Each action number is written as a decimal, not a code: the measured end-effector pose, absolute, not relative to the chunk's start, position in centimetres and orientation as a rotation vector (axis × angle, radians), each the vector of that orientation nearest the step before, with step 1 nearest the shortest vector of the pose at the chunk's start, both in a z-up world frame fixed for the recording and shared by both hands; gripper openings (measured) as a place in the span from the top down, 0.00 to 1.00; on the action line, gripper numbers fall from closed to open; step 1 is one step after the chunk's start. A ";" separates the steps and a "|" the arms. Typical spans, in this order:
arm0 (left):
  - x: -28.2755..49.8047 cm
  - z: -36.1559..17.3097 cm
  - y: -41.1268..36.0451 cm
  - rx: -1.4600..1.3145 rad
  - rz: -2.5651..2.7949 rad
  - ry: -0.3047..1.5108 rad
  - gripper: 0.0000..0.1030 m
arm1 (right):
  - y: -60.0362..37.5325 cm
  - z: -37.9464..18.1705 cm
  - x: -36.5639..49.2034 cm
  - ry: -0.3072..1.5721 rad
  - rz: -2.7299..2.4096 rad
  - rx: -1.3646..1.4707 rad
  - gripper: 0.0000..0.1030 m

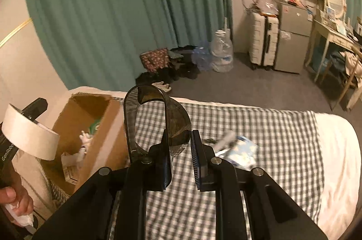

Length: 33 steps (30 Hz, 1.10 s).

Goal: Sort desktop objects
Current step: 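Carry the tape roll and dark cup over the cardboard box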

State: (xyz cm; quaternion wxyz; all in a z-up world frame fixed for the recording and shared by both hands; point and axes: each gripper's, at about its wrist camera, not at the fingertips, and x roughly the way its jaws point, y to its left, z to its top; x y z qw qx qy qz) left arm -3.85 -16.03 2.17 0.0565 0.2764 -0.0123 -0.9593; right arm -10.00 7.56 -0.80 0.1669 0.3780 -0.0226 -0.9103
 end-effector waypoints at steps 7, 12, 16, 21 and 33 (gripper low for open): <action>-3.7 1.6 -20.8 0.770 -2.790 -0.055 0.97 | 1.9 -0.6 -9.7 -0.004 -2.524 0.991 0.84; -4.1 0.4 -24.2 0.787 -2.737 0.002 0.97 | -1.5 -1.2 -10.0 0.028 -2.439 0.981 0.84; -4.8 -1.1 -26.7 0.828 -2.683 0.045 0.97 | -4.2 -2.0 -10.4 0.070 -2.389 0.961 0.84; -6.0 -4.0 -28.9 0.911 -2.614 0.052 0.96 | -7.8 -3.7 -11.1 0.123 -2.326 0.971 0.84; -8.2 -8.1 -30.0 1.073 -2.511 0.017 0.41 | -13.1 -8.0 -13.3 0.168 -2.188 1.058 0.83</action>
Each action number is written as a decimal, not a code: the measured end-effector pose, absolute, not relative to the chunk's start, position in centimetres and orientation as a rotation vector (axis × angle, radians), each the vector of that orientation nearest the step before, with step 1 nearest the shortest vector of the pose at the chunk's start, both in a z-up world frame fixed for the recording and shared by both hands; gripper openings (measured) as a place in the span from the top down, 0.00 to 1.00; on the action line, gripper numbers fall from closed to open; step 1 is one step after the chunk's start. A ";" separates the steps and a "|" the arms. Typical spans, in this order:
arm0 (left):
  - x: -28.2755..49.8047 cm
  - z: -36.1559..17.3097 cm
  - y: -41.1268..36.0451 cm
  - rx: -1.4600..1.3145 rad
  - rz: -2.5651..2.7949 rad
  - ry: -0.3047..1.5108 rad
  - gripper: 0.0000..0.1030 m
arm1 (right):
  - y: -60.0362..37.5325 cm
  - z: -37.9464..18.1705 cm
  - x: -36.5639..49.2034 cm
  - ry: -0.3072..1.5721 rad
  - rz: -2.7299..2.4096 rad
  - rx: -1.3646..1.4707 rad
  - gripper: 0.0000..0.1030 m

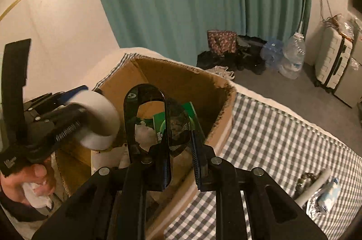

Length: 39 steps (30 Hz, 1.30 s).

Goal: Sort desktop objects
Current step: 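Carry the tape roll and dark cup over the cardboard box, then open both grippers to drop the tape roll and cup into the box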

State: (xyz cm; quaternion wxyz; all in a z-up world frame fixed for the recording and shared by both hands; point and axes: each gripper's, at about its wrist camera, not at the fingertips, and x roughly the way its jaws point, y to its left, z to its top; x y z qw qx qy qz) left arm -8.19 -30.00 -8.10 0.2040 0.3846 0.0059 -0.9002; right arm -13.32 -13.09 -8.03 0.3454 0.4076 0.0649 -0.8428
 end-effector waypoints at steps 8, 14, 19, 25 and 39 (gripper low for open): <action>-7.9 -7.4 -30.0 1.061 -2.493 0.045 0.17 | -14.5 -8.6 -13.4 0.215 -2.167 1.088 0.65; -7.5 -6.4 -30.2 1.051 -2.470 0.051 0.00 | -14.2 -7.8 -12.9 0.222 -2.193 1.082 0.53; -7.7 -6.2 -29.8 1.076 -2.433 0.013 0.00 | -13.3 -6.1 -12.1 0.212 -2.226 1.036 0.38; -7.0 -4.4 -29.2 0.994 -2.462 0.028 0.00 | -11.0 -4.4 -11.4 0.190 -2.279 1.016 0.38; -4.9 1.3 -21.3 0.755 -2.665 -0.031 0.00 | -1.0 -0.3 -10.5 0.074 -2.471 0.957 0.29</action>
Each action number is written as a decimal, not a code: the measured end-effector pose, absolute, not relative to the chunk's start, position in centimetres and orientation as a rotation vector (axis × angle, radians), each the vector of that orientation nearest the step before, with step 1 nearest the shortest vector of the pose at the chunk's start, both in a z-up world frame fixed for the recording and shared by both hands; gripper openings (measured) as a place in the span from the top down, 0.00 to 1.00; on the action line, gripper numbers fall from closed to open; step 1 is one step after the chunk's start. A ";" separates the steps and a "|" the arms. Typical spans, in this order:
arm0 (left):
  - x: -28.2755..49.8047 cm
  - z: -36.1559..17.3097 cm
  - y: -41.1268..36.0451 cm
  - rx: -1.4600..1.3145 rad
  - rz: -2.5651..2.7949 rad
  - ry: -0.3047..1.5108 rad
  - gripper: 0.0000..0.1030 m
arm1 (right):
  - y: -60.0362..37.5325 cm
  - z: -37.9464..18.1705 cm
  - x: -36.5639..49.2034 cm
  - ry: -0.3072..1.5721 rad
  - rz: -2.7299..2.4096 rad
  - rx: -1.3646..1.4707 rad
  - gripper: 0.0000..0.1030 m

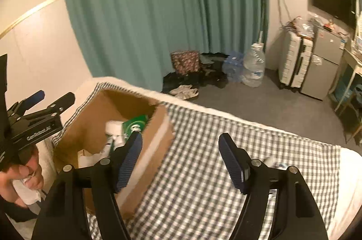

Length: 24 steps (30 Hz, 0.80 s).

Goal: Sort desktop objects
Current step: 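Withdraw both grippers toward the white tube and tissue pack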

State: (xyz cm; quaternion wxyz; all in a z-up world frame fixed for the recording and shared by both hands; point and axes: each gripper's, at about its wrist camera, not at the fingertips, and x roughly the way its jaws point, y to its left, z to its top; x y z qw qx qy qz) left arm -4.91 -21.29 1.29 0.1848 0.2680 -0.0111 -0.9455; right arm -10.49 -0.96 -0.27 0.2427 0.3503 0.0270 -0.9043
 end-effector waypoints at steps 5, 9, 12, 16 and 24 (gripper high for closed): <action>-4.5 2.6 -17.3 0.700 -2.736 -0.075 0.00 | 3.2 1.0 -10.4 0.043 -2.557 0.906 0.18; -4.8 2.6 -13.6 0.710 -2.831 -0.138 0.00 | 6.7 1.7 -10.5 0.018 -2.625 0.874 0.11; -5.2 2.2 -10.9 0.723 -2.828 -0.184 0.00 | 9.3 1.6 -10.8 -0.037 -2.655 0.898 0.08; -5.8 2.2 -8.6 0.768 -2.872 -0.167 0.00 | 12.3 1.4 -11.0 -0.061 -2.704 0.905 0.06; -7.0 1.4 -6.6 0.879 -2.927 -0.079 0.00 | 17.4 0.3 -10.9 -0.075 -2.828 0.904 0.00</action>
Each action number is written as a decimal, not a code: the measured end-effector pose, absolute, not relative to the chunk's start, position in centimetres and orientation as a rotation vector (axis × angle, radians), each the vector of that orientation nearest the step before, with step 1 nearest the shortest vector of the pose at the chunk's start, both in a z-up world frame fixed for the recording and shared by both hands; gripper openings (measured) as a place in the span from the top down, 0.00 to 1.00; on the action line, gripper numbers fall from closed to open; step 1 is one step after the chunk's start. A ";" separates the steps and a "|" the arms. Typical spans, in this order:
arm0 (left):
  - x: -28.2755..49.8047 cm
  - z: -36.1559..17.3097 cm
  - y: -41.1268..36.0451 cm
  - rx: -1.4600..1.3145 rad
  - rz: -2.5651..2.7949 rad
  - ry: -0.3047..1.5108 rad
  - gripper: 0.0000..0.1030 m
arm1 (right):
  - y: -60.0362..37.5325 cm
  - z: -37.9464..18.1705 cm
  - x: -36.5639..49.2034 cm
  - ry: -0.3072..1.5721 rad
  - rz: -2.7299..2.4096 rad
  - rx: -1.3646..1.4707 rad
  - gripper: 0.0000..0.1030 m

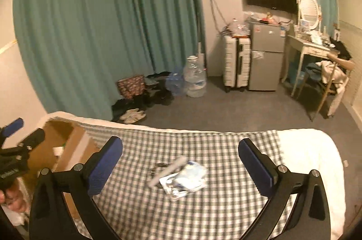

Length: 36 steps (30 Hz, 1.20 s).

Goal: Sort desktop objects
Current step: 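Withdraw both grippers toward the white tube and tissue pack, then grasp the white tube with the left gripper while the right gripper grasps the blue tissue pack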

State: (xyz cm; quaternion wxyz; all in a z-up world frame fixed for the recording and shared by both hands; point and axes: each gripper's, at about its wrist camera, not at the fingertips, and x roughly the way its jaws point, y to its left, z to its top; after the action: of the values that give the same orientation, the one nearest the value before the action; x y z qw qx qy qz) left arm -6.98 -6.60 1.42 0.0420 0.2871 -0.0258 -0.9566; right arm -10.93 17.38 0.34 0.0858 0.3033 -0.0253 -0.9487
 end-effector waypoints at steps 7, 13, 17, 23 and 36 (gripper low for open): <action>-9.3 -2.3 -5.4 0.975 -2.890 -0.090 0.00 | 17.7 -2.0 -11.6 0.053 -2.840 0.952 0.00; -10.6 -5.2 -4.3 1.062 -2.899 -0.095 0.00 | 17.8 -4.7 -13.0 0.028 -2.814 1.044 0.00; -11.4 -6.7 -4.5 1.109 -2.932 -0.052 0.00 | 17.5 -6.5 -13.9 0.016 -2.806 1.095 0.00; -12.9 -10.1 -4.4 1.216 -2.900 -0.071 0.00 | 17.0 -9.6 -14.8 -0.010 -2.788 1.163 0.00; -15.6 -17.9 -0.5 1.388 -2.968 -0.227 0.00 | 15.6 -15.6 -18.5 -0.037 -2.731 1.311 0.00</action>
State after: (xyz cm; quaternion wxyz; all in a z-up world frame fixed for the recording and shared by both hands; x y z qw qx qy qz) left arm -15.58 -0.45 -17.88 -0.0714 0.4214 -0.0690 -0.9014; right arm -18.46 15.59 -15.61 0.0561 0.4322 -0.0122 -0.8999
